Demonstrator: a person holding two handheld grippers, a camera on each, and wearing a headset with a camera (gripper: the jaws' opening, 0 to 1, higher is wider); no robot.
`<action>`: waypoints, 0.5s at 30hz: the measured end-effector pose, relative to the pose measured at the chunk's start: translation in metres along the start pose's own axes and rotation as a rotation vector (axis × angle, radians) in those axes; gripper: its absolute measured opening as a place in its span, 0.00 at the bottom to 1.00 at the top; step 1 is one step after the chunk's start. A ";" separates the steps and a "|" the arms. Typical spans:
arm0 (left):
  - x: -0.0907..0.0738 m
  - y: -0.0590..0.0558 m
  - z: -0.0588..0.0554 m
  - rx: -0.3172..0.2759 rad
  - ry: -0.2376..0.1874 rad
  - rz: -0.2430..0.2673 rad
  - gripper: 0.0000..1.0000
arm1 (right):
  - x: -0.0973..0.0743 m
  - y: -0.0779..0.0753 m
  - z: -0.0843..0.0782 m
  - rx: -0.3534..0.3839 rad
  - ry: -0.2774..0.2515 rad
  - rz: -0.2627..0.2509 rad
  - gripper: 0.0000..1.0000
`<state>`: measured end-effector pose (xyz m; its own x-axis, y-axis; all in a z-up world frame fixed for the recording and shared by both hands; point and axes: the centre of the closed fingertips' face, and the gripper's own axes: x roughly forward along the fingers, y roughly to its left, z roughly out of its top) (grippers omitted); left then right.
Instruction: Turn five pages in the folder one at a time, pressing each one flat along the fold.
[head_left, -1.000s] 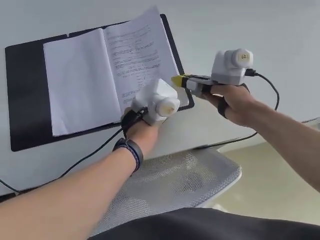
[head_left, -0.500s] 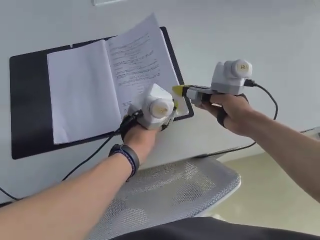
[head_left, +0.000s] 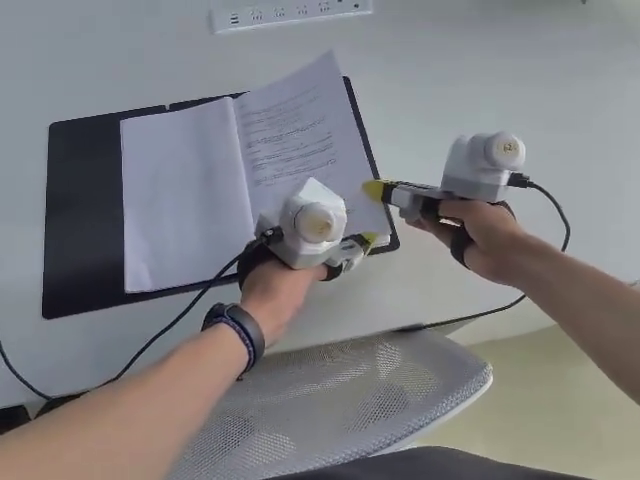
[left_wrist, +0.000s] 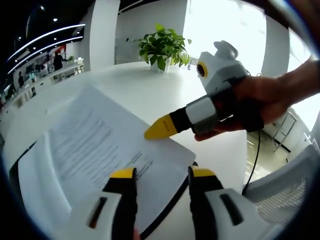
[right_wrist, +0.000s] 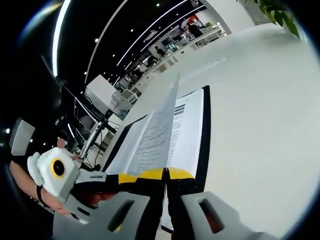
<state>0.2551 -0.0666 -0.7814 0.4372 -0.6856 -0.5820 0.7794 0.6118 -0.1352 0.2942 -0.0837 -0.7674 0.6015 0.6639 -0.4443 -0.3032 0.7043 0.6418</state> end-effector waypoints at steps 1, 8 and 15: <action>-0.003 0.002 0.001 -0.001 -0.006 0.001 0.40 | -0.001 0.001 0.002 0.002 -0.006 0.004 0.00; -0.024 0.014 0.008 0.011 -0.032 0.010 0.45 | -0.003 0.012 0.008 0.000 -0.022 0.019 0.00; -0.048 0.023 0.014 0.014 -0.060 0.026 0.48 | -0.005 0.023 0.016 0.003 -0.043 0.040 0.00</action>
<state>0.2578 -0.0253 -0.7457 0.4832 -0.6922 -0.5360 0.7733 0.6245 -0.1094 0.2955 -0.0752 -0.7406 0.6205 0.6797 -0.3911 -0.3252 0.6768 0.6604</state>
